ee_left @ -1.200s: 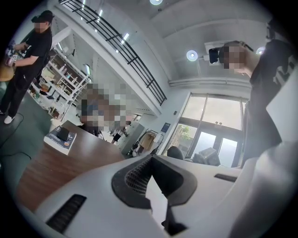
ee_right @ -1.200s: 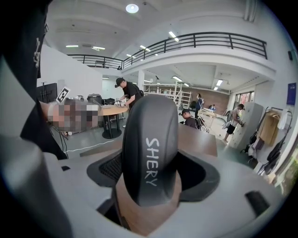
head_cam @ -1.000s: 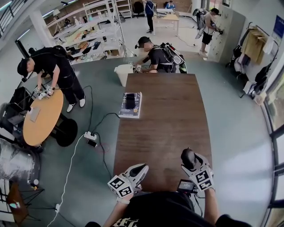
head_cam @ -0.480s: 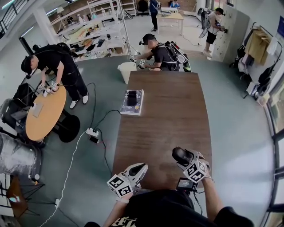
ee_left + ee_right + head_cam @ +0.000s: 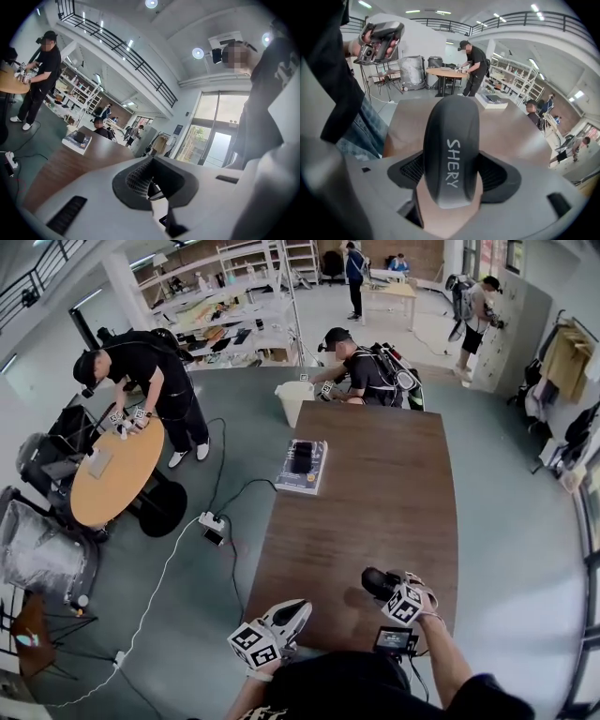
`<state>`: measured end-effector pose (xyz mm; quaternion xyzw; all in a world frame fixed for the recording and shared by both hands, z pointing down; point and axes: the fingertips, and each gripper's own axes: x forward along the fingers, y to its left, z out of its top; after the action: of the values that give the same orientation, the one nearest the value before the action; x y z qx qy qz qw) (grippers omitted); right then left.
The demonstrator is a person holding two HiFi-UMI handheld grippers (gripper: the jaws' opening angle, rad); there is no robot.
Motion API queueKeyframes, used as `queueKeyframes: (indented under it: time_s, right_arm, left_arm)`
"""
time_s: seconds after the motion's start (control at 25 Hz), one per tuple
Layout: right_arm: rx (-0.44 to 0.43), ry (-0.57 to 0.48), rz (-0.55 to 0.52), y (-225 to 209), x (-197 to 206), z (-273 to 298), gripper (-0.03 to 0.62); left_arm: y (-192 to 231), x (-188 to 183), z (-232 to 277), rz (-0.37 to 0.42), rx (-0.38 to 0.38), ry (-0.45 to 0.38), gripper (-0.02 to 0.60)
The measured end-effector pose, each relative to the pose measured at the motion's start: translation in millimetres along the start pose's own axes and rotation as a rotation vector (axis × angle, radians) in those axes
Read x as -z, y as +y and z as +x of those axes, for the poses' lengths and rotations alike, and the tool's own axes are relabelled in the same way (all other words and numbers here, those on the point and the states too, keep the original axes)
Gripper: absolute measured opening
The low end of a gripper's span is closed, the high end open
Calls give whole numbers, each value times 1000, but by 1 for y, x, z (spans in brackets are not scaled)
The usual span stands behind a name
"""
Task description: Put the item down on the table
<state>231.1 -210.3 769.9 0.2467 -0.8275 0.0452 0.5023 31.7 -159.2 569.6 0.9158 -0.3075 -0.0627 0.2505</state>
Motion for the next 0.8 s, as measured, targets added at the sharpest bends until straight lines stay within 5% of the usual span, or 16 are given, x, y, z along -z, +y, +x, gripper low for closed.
queueKeyframes:
  time_s: [0.8]
  right_arm:
    - [-109, 293, -102, 5, 66, 101, 342]
  left_arm:
    - [11, -2, -60, -19, -194, -99, 6]
